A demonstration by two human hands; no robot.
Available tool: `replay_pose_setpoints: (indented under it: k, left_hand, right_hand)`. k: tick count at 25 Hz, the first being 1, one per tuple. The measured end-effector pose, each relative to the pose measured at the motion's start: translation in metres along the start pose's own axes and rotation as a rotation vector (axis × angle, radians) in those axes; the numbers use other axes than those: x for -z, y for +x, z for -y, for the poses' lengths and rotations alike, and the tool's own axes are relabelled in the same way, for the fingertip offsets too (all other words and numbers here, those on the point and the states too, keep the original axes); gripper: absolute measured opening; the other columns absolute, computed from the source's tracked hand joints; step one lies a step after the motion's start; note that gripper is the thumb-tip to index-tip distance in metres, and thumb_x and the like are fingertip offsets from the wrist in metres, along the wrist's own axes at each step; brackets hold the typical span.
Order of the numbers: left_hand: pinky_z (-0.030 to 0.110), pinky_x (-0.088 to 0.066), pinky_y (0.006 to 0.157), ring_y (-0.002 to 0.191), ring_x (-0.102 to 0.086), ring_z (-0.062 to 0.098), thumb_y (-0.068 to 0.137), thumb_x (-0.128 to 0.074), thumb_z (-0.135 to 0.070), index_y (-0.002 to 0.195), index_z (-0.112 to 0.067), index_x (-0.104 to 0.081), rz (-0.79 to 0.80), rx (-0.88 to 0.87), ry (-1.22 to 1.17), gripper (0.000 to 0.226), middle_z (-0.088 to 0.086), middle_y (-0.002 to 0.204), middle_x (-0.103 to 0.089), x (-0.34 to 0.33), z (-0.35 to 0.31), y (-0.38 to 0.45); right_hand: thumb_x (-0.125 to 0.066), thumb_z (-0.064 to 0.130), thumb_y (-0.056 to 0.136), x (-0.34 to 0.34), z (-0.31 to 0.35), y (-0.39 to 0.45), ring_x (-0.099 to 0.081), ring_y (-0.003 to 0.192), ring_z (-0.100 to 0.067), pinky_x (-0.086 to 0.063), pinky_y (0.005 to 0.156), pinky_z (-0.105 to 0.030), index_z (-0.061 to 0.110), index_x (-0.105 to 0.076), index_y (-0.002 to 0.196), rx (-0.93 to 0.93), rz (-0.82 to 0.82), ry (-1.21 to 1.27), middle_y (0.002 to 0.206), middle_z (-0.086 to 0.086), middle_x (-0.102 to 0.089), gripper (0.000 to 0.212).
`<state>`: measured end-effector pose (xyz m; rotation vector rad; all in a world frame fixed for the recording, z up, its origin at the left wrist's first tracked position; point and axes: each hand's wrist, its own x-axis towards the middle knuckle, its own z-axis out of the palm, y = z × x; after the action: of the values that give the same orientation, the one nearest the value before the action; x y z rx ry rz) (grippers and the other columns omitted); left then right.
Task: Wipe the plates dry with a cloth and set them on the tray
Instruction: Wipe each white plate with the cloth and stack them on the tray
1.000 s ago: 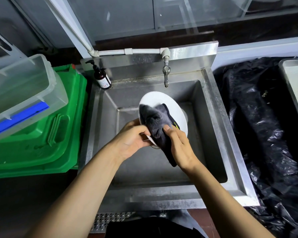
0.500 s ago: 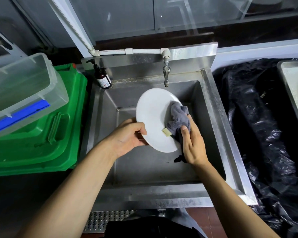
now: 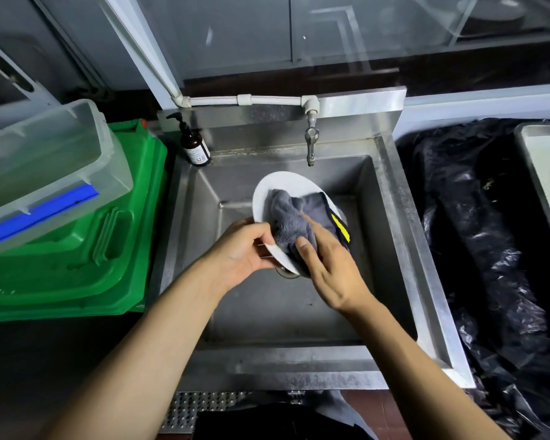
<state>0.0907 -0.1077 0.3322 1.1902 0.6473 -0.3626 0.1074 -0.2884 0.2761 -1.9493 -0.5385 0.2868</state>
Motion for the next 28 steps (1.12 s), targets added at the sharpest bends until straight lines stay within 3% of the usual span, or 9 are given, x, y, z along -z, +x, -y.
replay_pose_setpoints:
  k: [4, 7, 9, 11, 14, 17, 20, 25, 28]
  left_hand:
    - [0.063, -0.054, 0.088, 0.103, -0.052, 0.035, 0.078, -0.035, 0.009, 0.116, -0.007, -0.052, -0.040, 0.040, -0.141, 0.043, 0.015, 0.116, -0.046, 0.004, -0.004, 0.008]
    - [0.063, -0.055, 0.084, 0.106, -0.052, 0.034, 0.081, -0.037, 0.007, 0.115, -0.008, -0.050, -0.041, 0.072, -0.241, 0.040, 0.013, 0.117, -0.046, 0.005, -0.004, 0.012]
    - [0.059, -0.059, 0.078, 0.100, -0.064, 0.036, 0.084, -0.043, 0.002, 0.107, -0.003, -0.055, -0.042, 0.066, -0.253, 0.026, 0.019, 0.107, -0.058, 0.003, -0.006, 0.012]
    - [0.056, -0.060, 0.077, 0.095, -0.072, 0.039, 0.089, -0.057, -0.013, 0.105, -0.003, -0.060, -0.033, 0.061, -0.203, 0.019, 0.021, 0.102, -0.071, 0.002, -0.011, 0.013]
    - [0.053, -0.061, 0.079, 0.101, -0.071, 0.042, 0.091, -0.066, -0.028, 0.122, -0.005, -0.060, 0.012, 0.094, -0.170, 0.040, 0.025, 0.115, -0.071, 0.008, -0.014, 0.014]
    - [0.043, -0.063, 0.074, 0.097, -0.073, 0.037, 0.096, -0.060, -0.019, 0.124, -0.006, -0.059, -0.106, 0.066, -0.049, 0.030, 0.021, 0.120, -0.069, 0.016, 0.000, 0.017]
    - [0.042, -0.061, 0.083, 0.102, -0.067, 0.034, 0.095, -0.059, -0.014, 0.114, -0.008, -0.060, -0.285, 0.081, 0.116, 0.020, 0.018, 0.123, -0.065, 0.023, 0.022, 0.020]
    - [0.044, -0.055, 0.095, 0.109, -0.065, 0.032, 0.088, -0.057, -0.006, 0.117, -0.005, -0.060, -0.212, 0.182, -0.005, 0.029, 0.018, 0.125, -0.061, 0.026, 0.031, 0.013]
    - [0.048, -0.055, 0.092, 0.111, -0.065, 0.033, 0.085, -0.048, 0.003, 0.104, -0.003, -0.061, -0.179, 0.189, -0.266, 0.024, 0.020, 0.127, -0.062, 0.029, 0.028, 0.011]
  right_hand:
    - [-0.068, 0.047, 0.093, 0.005, -0.004, -0.016, -0.057, 0.124, -0.012, -0.044, 0.108, -0.033, 0.015, -0.057, 0.139, 0.087, 0.003, -0.121, 0.133, 0.004, -0.065, 0.057]
    - [-0.082, 0.023, 0.084, 0.008, -0.011, -0.013, -0.057, 0.096, -0.021, -0.039, 0.083, -0.022, 0.014, -0.063, 0.114, 0.225, -0.150, -0.307, 0.104, -0.004, -0.068, 0.037]
    - [-0.081, 0.013, 0.082, 0.011, -0.013, -0.009, -0.055, 0.082, -0.027, -0.039, 0.072, -0.030, 0.014, -0.061, 0.096, 0.251, -0.206, -0.344, 0.088, -0.005, -0.066, 0.025]
    - [-0.078, 0.020, 0.086, 0.008, -0.011, -0.007, -0.059, 0.075, -0.026, -0.046, 0.066, -0.037, 0.018, -0.060, 0.089, 0.072, -0.194, -0.234, 0.080, 0.000, -0.066, 0.018]
    - [-0.074, 0.043, 0.089, 0.005, -0.003, -0.005, -0.058, 0.046, -0.023, -0.045, 0.045, -0.034, 0.019, -0.057, 0.079, -0.245, -0.252, 0.258, 0.056, -0.009, -0.062, 0.031]
    - [-0.077, 0.039, 0.091, 0.013, -0.001, 0.000, -0.067, 0.056, -0.034, -0.052, 0.046, -0.039, 0.007, -0.068, 0.086, -0.442, -0.374, 0.507, 0.067, -0.024, -0.067, 0.034]
    - [-0.072, 0.036, 0.094, 0.021, -0.004, -0.002, -0.057, 0.049, -0.025, -0.045, 0.044, -0.027, 0.000, -0.068, 0.103, -0.556, -0.377, 0.673, 0.062, -0.012, -0.064, 0.037]
    - [-0.066, 0.027, 0.098, 0.028, 0.002, -0.003, -0.069, 0.086, -0.014, -0.057, 0.071, -0.028, 0.027, -0.074, 0.103, -0.595, -0.334, 0.967, 0.100, -0.003, -0.074, 0.009]
    - [-0.064, 0.024, 0.100, 0.029, 0.000, -0.002, -0.070, 0.104, -0.013, -0.057, 0.090, -0.035, 0.038, -0.077, 0.105, -0.582, -0.336, 1.122, 0.116, 0.005, -0.075, 0.019]
